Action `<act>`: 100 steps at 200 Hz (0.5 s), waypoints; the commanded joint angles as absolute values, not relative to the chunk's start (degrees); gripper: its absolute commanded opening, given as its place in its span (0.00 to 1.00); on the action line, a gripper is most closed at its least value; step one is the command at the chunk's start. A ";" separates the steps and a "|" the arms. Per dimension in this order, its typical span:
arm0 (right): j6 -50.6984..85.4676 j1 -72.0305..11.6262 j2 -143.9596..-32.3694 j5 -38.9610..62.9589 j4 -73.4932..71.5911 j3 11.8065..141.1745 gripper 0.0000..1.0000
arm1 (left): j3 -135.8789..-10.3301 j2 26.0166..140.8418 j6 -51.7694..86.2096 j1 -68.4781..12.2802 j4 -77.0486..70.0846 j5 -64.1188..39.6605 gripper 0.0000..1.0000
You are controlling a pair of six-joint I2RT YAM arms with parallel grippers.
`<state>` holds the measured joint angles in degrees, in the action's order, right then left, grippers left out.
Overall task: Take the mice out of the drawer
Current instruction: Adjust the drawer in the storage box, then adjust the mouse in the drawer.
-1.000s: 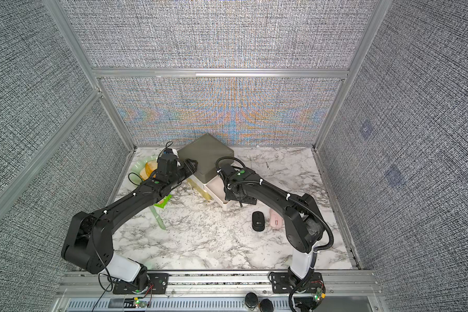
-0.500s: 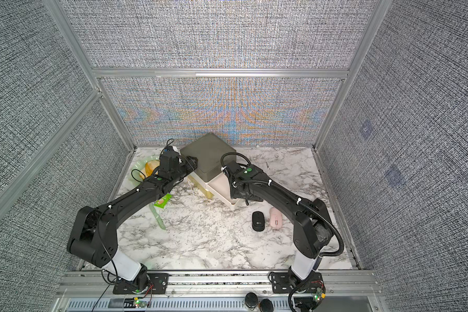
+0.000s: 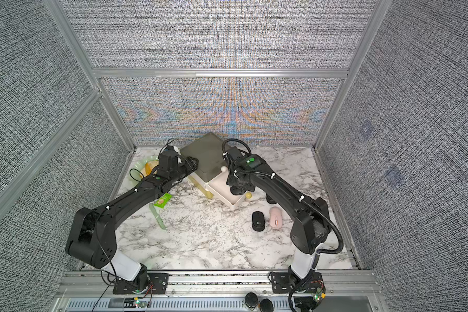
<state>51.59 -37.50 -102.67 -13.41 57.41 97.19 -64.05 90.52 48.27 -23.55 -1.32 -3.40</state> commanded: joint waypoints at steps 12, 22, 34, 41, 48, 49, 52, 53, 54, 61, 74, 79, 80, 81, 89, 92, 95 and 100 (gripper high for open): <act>60.64 -37.61 -105.21 -12.58 54.91 97.67 0.73 | -63.87 90.79 46.23 -23.60 1.44 -5.91 0.63; 62.21 -37.42 -105.97 -12.49 54.14 97.60 0.71 | -63.87 91.09 46.23 -23.64 1.38 -6.37 0.63; 63.37 -37.18 -106.96 -12.43 54.03 97.86 0.69 | -63.90 91.16 46.32 -23.59 1.41 -7.03 0.63; 64.23 -37.00 -107.44 -13.20 54.78 97.87 0.69 | -63.90 91.08 46.19 -23.62 1.49 -7.18 0.63; 65.58 -36.98 -107.59 -13.62 55.12 97.42 0.68 | -63.82 90.99 46.06 -23.60 1.42 -6.95 0.63; 65.70 -36.90 -107.59 -13.58 55.07 97.36 0.68 | -63.81 90.94 46.06 -23.62 1.41 -6.95 0.63; 66.08 -36.79 -107.65 -13.44 54.73 96.85 0.68 | -63.69 90.90 46.01 -23.57 1.31 -6.93 0.63; 66.13 -36.81 -107.61 -13.40 54.61 96.72 0.68 | -63.66 90.93 45.99 -23.61 1.31 -6.94 0.63; 66.11 -36.82 -107.55 -13.34 54.55 96.53 0.68 | -63.65 90.95 45.98 -23.63 1.27 -6.94 0.63; 66.68 -36.62 -107.70 -13.09 53.56 95.78 0.68 | -63.71 90.97 45.87 -23.56 1.33 -7.03 0.63; 67.39 -36.22 -108.46 -12.49 53.32 95.90 0.68 | -63.90 91.05 45.62 -23.60 1.73 -6.91 0.63; 67.74 -36.12 -108.86 -12.70 54.02 96.33 0.68 | -63.82 90.99 45.62 -23.57 1.71 -6.81 0.63; 67.84 -36.03 -108.92 -12.81 54.21 96.42 0.68 | -63.81 90.98 45.66 -23.56 1.65 -6.75 0.63; 67.89 -36.03 -109.04 -12.95 54.35 96.55 0.68 | -63.77 90.97 45.68 -23.60 1.57 -6.71 0.63; 68.31 -35.95 -109.47 -13.80 54.75 96.68 0.69 | -63.63 90.97 45.88 -23.61 1.25 -6.76 0.63; 68.37 -35.87 -109.57 -13.95 54.76 96.60 0.70 | -63.58 91.03 45.94 -23.58 1.16 -6.83 0.63; 68.86 -35.77 -109.70 -13.91 54.69 96.44 0.71 | -63.63 91.05 45.92 -23.57 1.14 -6.85 0.63; 69.38 -35.61 -109.93 -13.28 54.50 96.08 0.72 | -63.76 91.18 45.97 -23.54 1.14 -6.92 0.63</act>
<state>65.17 -36.01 -109.23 -12.69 53.32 96.25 -63.92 90.67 46.96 -23.53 -1.43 -6.00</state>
